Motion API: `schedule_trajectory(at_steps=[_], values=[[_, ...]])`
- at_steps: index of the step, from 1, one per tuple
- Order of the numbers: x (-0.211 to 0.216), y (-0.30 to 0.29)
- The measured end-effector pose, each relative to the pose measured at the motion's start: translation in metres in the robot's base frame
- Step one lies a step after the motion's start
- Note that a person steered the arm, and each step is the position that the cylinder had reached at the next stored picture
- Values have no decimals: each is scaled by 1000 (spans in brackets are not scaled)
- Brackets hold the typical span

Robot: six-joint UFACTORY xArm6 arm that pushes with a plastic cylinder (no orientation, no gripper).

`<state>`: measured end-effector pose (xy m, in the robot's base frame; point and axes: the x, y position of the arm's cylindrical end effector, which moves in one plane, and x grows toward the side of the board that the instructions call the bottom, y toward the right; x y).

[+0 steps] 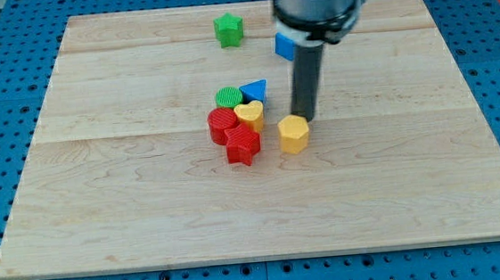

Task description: Move the yellow hexagon to the right of the red star

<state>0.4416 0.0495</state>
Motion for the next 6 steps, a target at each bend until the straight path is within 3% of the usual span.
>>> schedule_trajectory(at_steps=[1,3,4,6], values=[[1,-3],[23,70],[52,35],[52,-4]])
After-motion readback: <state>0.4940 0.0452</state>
